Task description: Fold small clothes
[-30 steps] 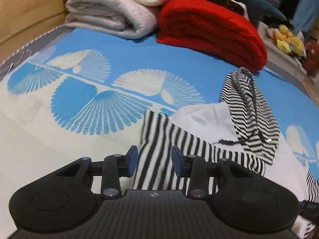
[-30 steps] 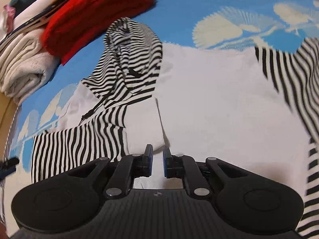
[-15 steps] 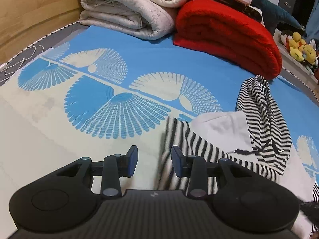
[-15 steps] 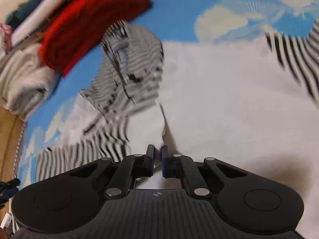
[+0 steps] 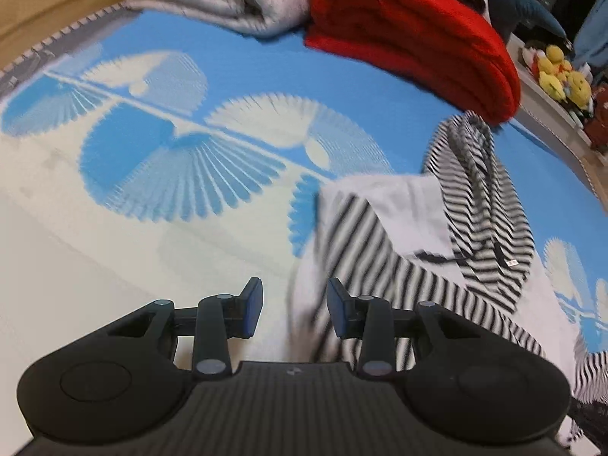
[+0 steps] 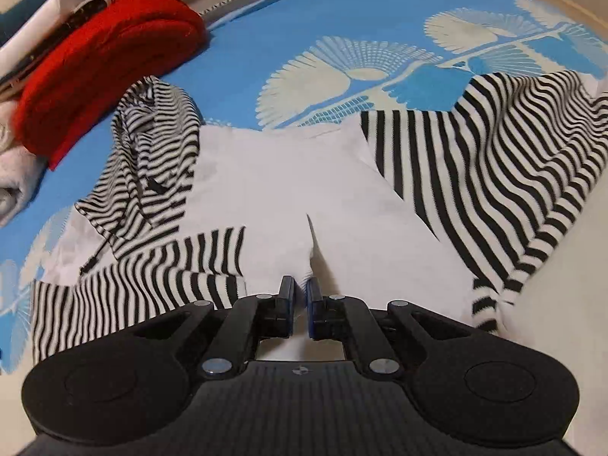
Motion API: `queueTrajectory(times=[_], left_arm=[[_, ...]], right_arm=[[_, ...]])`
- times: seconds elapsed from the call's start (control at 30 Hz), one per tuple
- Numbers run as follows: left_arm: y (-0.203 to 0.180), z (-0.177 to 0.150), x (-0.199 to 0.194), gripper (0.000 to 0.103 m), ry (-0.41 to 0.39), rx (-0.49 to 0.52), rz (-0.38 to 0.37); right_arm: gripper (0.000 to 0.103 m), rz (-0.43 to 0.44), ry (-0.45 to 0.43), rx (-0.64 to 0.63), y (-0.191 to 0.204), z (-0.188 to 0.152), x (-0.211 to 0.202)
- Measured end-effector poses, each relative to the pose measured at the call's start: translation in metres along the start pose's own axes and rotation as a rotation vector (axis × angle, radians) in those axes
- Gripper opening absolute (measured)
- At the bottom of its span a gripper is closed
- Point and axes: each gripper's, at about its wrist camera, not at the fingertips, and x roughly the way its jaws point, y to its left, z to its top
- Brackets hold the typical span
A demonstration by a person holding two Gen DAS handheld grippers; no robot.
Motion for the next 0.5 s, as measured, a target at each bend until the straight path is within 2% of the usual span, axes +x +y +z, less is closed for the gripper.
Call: queueTrajectory(times=[0.1,0.17,0.2,0.33,0.37,0.4,0.43,0.5], left_arm=[[-0.006,-0.007,0.011,0.041,0.047,0.024,-0.015],[-0.007,-0.011,0.019,0.041,0.082,0.039,-0.020],[-0.008,-0.013,0.024,0.041,0.103,0.042,-0.027],[-0.009,-0.019,0.041,0.041,0.171,0.019,-0.055],[-0.009,-0.019,0.044,0.037,0.182,0.014,-0.061],[-0.010,-0.020,0.046,0.020,0.190,0.018,-0.063],[-0.010,-0.021,0.046,0.010,0.195,0.032,-0.058],[-0.009,-0.018,0.041,0.003,0.173,0.047,-0.039]], right_arm=[[0.015,-0.006,0.023,0.020,-0.003,0.005,0.003],[0.033,-0.023,0.033,0.030,-0.005,0.007,0.005],[0.036,-0.028,0.042,0.031,-0.006,0.006,0.008],[0.037,-0.041,0.084,0.024,-0.004,0.005,0.017],[0.037,-0.039,0.096,0.023,-0.004,0.004,0.019],[0.037,-0.038,0.105,0.021,-0.004,0.004,0.021],[0.037,-0.040,0.116,0.015,-0.004,0.002,0.024],[0.037,-0.042,0.129,0.011,-0.004,0.001,0.027]])
